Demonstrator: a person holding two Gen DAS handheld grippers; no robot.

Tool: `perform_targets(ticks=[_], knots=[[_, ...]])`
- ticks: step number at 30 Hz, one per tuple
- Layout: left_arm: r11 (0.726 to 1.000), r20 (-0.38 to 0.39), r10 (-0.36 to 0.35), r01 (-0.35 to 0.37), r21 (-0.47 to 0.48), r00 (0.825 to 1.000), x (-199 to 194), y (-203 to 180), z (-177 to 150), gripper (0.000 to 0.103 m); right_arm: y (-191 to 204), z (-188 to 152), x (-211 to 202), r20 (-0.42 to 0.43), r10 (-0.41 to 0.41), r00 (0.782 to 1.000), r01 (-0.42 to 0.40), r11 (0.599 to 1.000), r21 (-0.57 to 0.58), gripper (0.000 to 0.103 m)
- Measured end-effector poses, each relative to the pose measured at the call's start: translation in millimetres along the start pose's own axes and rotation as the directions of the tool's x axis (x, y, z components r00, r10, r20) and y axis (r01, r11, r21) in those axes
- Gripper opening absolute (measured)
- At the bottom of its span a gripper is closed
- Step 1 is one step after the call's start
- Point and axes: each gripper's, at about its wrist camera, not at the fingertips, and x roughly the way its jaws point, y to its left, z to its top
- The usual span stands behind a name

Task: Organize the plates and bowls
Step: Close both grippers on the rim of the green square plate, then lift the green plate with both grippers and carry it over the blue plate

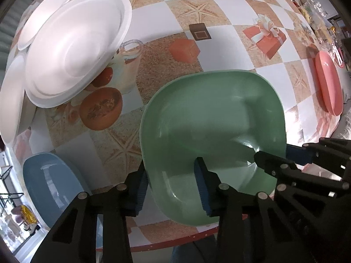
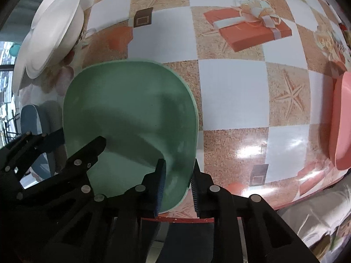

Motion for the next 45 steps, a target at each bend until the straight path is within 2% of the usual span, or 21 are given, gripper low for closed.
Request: perform_targets(ticks=[3,9,15,21,29,38,45], knots=[[1.0,-0.008,-0.001,0.001,-0.011,1.0,-2,3,-3,0.036,-1,2,-1,-0.013,0.014,1.0,-0.014,1.0,0.019,0.025],[1.0,-0.001,0.014,-0.014,0.002,1.0,-7,5,-25,0.036,-6,-5,0,-0.031,0.011,0.999,-0.01,1.0,0.007,0.025],[0.999,0.024,0.029,-0.029,0.013,0.999,-21,2,-39,0.036,6,-1,-8,-0.025,0.0,1.0,-0.001,1.0,-0.004,0.025],[0.999,0.058,0.044,-0.044,-0.003,0.997,-38,5,-49,0.036,17,-2,-34,-0.011,0.011,1.0,-0.011,0.999,-0.037,0.025],[0.992,0.105,0.099,-0.09,-0.085,0.99,-72,31,-78,0.036,65,-5,-53,-0.012,0.038,0.999,-0.04,0.989,-0.141,0.025],[0.967,0.093,0.155,-0.132,-0.219,0.984,-83,88,-119,0.036,134,-6,-41,-0.062,0.054,0.997,-0.068,0.964,-0.256,0.025],[0.952,0.091,0.18,-0.151,-0.265,0.979,-85,119,-118,0.036,160,-7,-20,-0.091,0.044,0.995,-0.069,0.952,-0.298,0.025]])
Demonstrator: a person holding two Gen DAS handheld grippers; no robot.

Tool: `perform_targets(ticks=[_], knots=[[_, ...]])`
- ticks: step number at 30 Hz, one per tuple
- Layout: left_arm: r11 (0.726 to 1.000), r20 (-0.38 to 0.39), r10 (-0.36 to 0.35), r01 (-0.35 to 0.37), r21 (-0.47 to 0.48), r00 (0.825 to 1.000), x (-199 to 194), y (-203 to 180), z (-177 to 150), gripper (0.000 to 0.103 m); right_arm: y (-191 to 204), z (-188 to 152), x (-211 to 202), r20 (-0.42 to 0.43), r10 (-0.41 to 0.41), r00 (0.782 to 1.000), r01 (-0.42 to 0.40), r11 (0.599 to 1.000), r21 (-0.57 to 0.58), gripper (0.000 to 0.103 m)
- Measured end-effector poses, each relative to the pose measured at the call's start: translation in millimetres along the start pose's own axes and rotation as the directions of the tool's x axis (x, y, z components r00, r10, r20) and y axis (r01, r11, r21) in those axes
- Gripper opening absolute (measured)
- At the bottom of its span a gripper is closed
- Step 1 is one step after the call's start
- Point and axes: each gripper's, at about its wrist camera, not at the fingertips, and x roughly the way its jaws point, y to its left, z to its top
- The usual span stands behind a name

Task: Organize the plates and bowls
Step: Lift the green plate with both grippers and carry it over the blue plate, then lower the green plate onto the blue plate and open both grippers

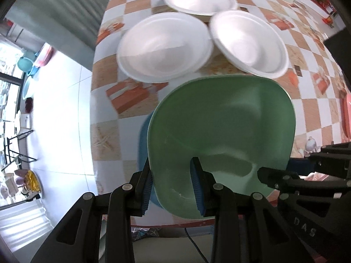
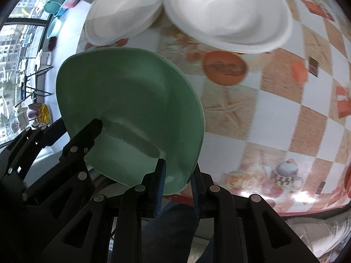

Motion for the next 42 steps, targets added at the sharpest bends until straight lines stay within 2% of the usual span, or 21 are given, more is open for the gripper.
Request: perform_targets(ticks=[6,8,11,12,13,14,16,17,24,32,42], knots=[[1.0,-0.009,-0.001,0.001,-0.011,1.0,6,9,-4,0.036,15,4,18,-0.033,-0.002,0.999,0.001,1.0,-0.013,0.025],[1.0,-0.012,0.001,-0.001,-0.01,1.0,19,17,2,0.036,13,4,21,-0.041,0.004,0.999,-0.005,1.0,-0.015,0.025],[1.0,-0.008,-0.008,0.008,-0.017,1.0,23,18,2,0.052,1,4,22,-0.051,0.025,0.998,-0.026,0.999,-0.019,0.025],[0.999,-0.005,-0.002,0.002,-0.034,1.0,24,21,2,0.064,0,3,21,-0.047,0.023,0.999,-0.023,1.0,-0.014,0.025],[0.999,-0.008,0.01,-0.01,-0.045,1.0,26,24,2,0.071,-4,3,18,-0.038,0.022,0.999,-0.022,1.0,-0.009,0.027],[0.998,-0.017,0.02,-0.021,-0.059,1.0,26,26,2,0.081,-5,2,16,-0.03,0.024,0.999,-0.024,1.0,-0.007,0.032],[0.995,-0.015,0.019,-0.021,-0.102,1.0,24,35,-1,0.081,-17,1,8,0.002,0.018,1.0,-0.018,1.0,0.009,0.075],[0.993,-0.011,0.02,-0.021,-0.116,1.0,23,39,-2,0.081,-22,0,5,0.016,0.019,1.0,-0.02,1.0,0.022,0.079],[0.989,0.018,0.013,-0.011,-0.146,1.0,9,45,-6,0.081,-51,0,-2,0.028,0.002,1.0,-0.005,0.996,0.089,0.079],[0.998,0.027,-0.037,0.038,-0.047,0.999,-5,1,-4,0.082,-81,-13,-9,0.033,0.003,0.999,-0.008,0.989,0.147,0.079],[0.994,0.035,-0.064,0.06,0.086,0.997,-13,-38,5,0.082,-139,-36,-20,0.063,0.005,0.998,-0.024,0.953,0.304,0.079]])
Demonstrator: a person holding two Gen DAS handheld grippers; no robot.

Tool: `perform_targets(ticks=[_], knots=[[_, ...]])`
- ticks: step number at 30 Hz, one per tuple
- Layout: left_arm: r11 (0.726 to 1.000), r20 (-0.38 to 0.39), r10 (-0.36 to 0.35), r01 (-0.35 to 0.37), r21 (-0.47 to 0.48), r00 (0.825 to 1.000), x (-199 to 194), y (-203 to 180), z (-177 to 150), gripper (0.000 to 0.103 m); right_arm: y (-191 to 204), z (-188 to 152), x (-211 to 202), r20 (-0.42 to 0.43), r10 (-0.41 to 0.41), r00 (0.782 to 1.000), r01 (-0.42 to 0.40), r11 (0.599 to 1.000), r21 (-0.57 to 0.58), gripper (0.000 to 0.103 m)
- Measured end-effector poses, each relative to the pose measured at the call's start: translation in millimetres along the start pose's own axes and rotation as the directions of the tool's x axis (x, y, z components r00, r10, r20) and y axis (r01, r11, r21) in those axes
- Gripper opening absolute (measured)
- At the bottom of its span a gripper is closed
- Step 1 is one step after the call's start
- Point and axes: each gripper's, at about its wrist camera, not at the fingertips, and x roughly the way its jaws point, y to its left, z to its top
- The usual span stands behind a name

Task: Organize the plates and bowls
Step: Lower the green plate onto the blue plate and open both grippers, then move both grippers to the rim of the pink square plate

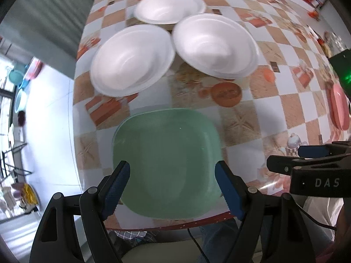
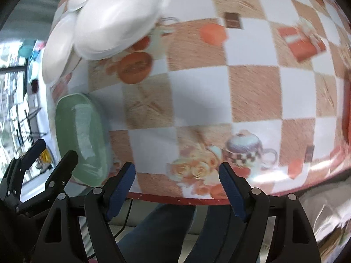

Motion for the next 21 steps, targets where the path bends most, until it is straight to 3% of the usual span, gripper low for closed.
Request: perform_targets(ticks=[14,21], knots=[[0.993,-0.015,-0.012,0.014,0.114,1.0,-3,-45,16,0.082,-67,-7,-32,0.043,-0.007,0.999,0.003,0.995,0.096,0.079],[0.983,-0.063,0.01,0.002,0.184,0.998,5,-96,34,0.082,-110,-3,-40,0.049,0.016,0.999,-0.023,0.989,0.143,0.079]])
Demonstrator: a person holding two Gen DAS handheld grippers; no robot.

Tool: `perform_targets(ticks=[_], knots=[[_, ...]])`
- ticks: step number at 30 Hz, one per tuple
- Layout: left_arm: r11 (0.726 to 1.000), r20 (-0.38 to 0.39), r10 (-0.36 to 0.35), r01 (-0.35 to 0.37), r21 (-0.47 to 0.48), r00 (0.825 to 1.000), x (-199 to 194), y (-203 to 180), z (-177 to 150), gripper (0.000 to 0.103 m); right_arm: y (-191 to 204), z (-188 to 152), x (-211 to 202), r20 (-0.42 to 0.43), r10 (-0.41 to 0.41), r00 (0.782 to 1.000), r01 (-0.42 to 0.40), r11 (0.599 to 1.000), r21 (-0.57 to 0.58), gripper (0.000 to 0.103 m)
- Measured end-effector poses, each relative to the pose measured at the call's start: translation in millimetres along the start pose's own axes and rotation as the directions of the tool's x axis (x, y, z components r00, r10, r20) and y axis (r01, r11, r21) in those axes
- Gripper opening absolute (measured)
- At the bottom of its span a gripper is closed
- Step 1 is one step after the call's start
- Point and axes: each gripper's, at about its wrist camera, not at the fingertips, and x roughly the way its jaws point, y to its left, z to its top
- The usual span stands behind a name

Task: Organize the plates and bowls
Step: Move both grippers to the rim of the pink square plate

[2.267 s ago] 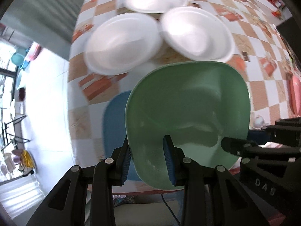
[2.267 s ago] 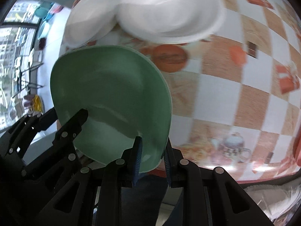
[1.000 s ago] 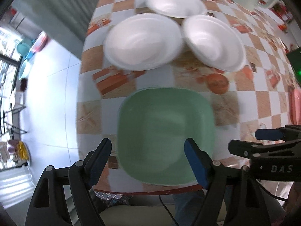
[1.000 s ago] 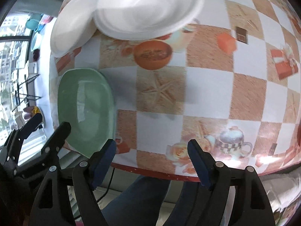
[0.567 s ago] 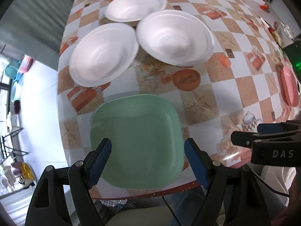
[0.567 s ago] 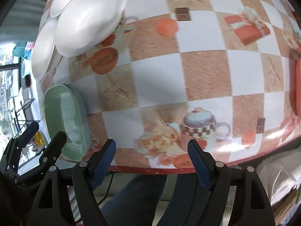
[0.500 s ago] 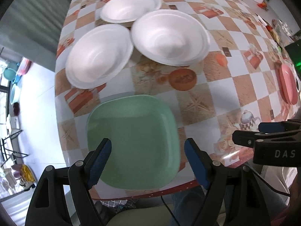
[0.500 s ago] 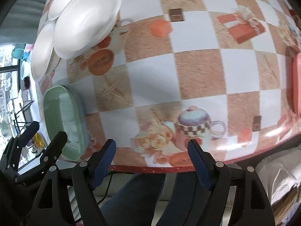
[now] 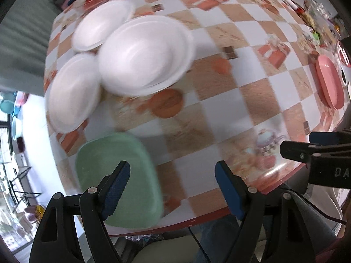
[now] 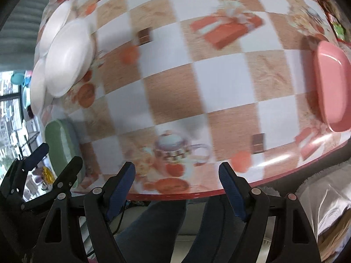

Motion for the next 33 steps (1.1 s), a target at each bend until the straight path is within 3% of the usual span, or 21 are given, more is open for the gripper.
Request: perform_targets(ticks=[9,21,26,33], knots=[[0.995,-0.009,-0.005,0.006,0.095,1.0,-8,-91,51,0.082,-94,32,-39,0.052,0.016,0.998,-0.022,0.993,0.113,0.079],[0.981,-0.026,-0.068,0.072,0.178,0.997,-11,-213,103,0.082,-244,50,-84,0.105,-0.069,0.992,0.041,0.968,0.247,0.079],[0.985,-0.039,-0.11,0.114,0.132,0.993,-4,-236,121,0.082,-278,59,-80,0.091,-0.093,0.991,0.068,0.967,0.245,0.079],[0.993,-0.053,-0.106,0.109,0.047,0.993,10,-262,142,0.082,-287,73,-67,0.097,-0.144,0.985,0.127,0.978,0.162,0.079]])
